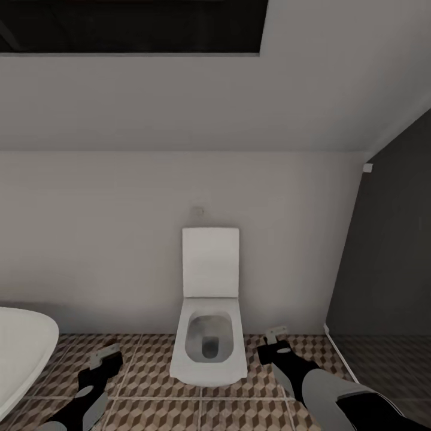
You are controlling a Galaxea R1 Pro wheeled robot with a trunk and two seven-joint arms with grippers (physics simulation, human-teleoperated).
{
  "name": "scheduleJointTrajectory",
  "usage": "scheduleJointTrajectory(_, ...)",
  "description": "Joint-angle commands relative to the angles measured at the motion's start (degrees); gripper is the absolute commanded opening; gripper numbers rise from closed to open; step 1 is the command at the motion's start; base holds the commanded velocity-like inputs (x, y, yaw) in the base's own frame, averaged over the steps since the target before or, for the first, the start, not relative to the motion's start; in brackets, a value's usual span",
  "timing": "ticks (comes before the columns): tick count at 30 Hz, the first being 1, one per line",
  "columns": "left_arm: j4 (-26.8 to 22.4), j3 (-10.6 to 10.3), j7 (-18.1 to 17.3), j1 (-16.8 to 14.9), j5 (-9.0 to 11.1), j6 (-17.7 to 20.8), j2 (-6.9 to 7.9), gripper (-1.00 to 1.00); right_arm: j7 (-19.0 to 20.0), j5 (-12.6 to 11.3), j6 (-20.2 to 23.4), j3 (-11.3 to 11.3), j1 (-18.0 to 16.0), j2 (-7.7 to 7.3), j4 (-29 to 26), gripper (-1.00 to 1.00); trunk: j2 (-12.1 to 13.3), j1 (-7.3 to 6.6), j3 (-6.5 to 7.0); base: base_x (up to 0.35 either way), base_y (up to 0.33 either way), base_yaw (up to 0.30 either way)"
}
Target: Take the four mousetraps from the cabinet in the bathroom and place them on the bathroom floor. Make sure all four end up on the same floor surface, and ensure that at least two of them are either under or directly next to the same bathroom sink.
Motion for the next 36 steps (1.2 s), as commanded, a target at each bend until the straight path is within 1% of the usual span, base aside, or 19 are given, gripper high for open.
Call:
scheduleJointTrajectory(1, -0.6, -0.5, 0.5, -0.2, 0.4, -0.1, 0.02, -1.00, -0.1, 0.3, 0.1, 0.3, 0.0, 0.01, -0.3, -1.00, 0.0, 0.00, -0.07, 0.000, 0.000, 0.000)
scheduleJointTrajectory(5, -2.0, -0.4, 0.5, -1.3, 0.7, 0.2, -0.23, -1.00, -0.4, 0.2, -0.1, 0.3, 0.0, 0.03, -1.9, -1.00, 0.0, 0.00, -0.07, 0.000, 0.000, 0.000)
scheduleJointTrajectory(7, -2.1, -0.4, 0.5, -2.1, 0.8, 0.4, -0.63, -1.00, -1.0, 0.2, -0.1, 0.2, 0.0, 0.10, -2.5, -1.00, 0.0, 0.00, -0.07, 0.000, 0.000, 0.000)
scheduleJointTrajectory(9, -1.8, -0.4, 0.5, -2.8, 0.8, 0.9, -0.75, -1.00, -2.5, 0.2, -0.1, 0.2, 0.0, 0.26, -2.9, -1.00, 0.0, 0.00, -0.07, 0.000, 0.000, 0.000)
scheduleJointTrajectory(15, -2.0, -0.3, 0.5, -3.1, 0.3, 3.7, -0.51, -1.00, -3.5, 0.2, -0.9, 0.2, 0.0, -0.04, -3.5, -1.00, 0.0, 0.00, -0.07, 0.000, 0.000, 0.000)
scheduleJointTrajectory(21, -3.2, -0.3, 1.3, -3.2, 0.0, 4.0, -0.72, -1.00, -3.6, -0.1, -1.4, 0.2, 0.0, -0.07, -3.7, -1.00, 0.0, 0.00, -0.07, 0.000, 0.000, 0.000)
scheduleJointTrajectory(24, -3.5, -0.3, 2.4, -3.2, 0.0, 4.0, -0.81, -1.00, -3.6, -0.1, -1.4, 0.2, 0.0, -0.07, -3.7, -1.00, 0.0, 0.00, -0.07, 0.035, 0.000, 0.000)
scheduleJointTrajectory(26, -3.6, -0.4, 3.9, -3.2, -0.1, 4.3, -0.72, -1.00, -3.7, -0.1, -1.4, 0.2, 0.0, -0.01, -3.7, -1.00, 0.0, 0.00, -0.07, 0.230, 0.000, 0.000)
scheduleJointTrajectory(34, -3.6, -0.5, 4.2, -3.1, -0.2, 4.0, -0.74, -1.00, -3.7, -0.1, -1.4, 0.2, 0.0, -0.03, -3.7, -1.00, 0.0, 0.00, -0.07, 0.303, 0.000, 0.000)
scheduleJointTrajectory(36, -3.7, -0.5, 4.2, -3.2, -0.1, 3.9, -0.76, -1.00, -3.7, -0.2, -1.4, 0.2, 0.0, -0.17, -3.7, -1.00, 0.0, 0.00, -0.07, 0.125, 0.000, 0.000)
